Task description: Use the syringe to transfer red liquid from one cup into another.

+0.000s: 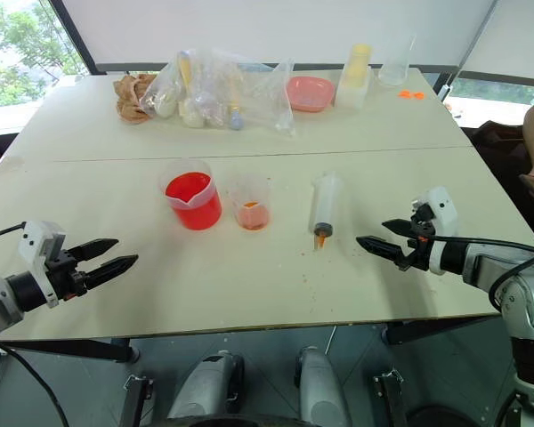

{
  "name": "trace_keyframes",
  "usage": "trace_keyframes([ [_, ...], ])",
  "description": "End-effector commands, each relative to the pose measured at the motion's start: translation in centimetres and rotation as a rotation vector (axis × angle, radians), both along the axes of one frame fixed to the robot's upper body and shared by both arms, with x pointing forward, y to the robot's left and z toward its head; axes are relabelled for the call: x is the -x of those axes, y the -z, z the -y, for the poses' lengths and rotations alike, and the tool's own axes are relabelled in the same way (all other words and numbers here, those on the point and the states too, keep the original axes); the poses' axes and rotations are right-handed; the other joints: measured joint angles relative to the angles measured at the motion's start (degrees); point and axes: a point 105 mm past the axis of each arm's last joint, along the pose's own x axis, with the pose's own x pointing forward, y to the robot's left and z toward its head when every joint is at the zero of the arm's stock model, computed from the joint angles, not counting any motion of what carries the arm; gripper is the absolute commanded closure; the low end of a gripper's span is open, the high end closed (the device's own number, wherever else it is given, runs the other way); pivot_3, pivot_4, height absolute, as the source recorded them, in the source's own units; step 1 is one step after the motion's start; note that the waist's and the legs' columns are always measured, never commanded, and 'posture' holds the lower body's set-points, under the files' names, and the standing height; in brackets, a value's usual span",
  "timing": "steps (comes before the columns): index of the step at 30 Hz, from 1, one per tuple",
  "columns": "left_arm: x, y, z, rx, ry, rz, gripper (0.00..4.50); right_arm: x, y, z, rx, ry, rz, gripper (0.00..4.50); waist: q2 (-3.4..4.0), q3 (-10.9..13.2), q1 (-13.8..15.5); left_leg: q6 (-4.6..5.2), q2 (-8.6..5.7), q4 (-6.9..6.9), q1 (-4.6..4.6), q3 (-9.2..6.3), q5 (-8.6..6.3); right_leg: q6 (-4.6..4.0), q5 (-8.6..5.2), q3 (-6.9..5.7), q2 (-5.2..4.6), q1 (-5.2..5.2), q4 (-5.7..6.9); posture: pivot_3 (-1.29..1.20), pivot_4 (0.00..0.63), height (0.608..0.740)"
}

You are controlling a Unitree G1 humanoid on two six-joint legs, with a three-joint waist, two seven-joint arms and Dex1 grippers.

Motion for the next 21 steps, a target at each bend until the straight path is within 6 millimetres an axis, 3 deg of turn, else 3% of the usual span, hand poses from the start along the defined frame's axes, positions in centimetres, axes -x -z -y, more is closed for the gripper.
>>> trace_keyframes([
  [1, 0.0, -0.9, 0.0, -0.008, 0.006, 0.034, 0.96, -0.3, -1.3, 0.0, 0.022, -0.002, 0.062, 0.05, 0.0, 0.0, 0.01, 0.0, 0.0, 0.0, 0.0, 0.0, 0.0, 0.0, 0.0, 0.0, 0.0, 0.0, 0.0, 0.0, 0.15, 0.74],
  [7, -0.4, -1.2, -0.2, -0.036, 0.023, 0.034, 0.96, -1.2, -1.0, 1.0, 0.021, 0.095, -0.043, 0.05, 0.0, 0.0, -0.01, 0.0, 0.0, 0.01, 0.0, 0.0, 0.0, -0.01, 0.0, 0.0, 0.0, 0.0, 0.0, 0.0, 0.15, 0.74],
  [12, -0.7, -2.1, 0.1, -0.055, 0.072, 0.038, 0.96, -2.8, -3.2, 0.4, 0.01, 0.125, -0.045, 0.05, 0.02, 0.01, -0.22, 0.0, 0.0, 0.0, -0.01, 0.01, 0.0, -0.01, 0.01, 0.0, 0.01, -0.05, 0.01, 0.0, 0.15, 0.74],
  [16, -0.9, -5.7, 1.8, -0.064, 0.203, 0.071, 0.96, -4.3, -4.1, -1.7, 0.021, 0.099, -0.201, 0.05, 0.0, 0.03, -0.26, 0.0, 0.02, 0.02, -0.04, 0.01, 0.0, -0.03, 0.02, 0.01, 0.02, -0.14, 0.06, 0.0, 0.15, 0.74],
  [21, -0.3, -7.5, 3.4, -0.121, 0.323, 0.078, 0.96, -6.9, -5.4, -4.7, -0.092, 0.097, -0.346, 0.05, 0.01, 0.03, -0.43, 0.01, 0.0, -0.13, -0.11, 0.1, 0.0, -0.04, 0.02, 0.06, 0.01, -0.26, 0.04, 0.0, 0.15, 0.74],
])
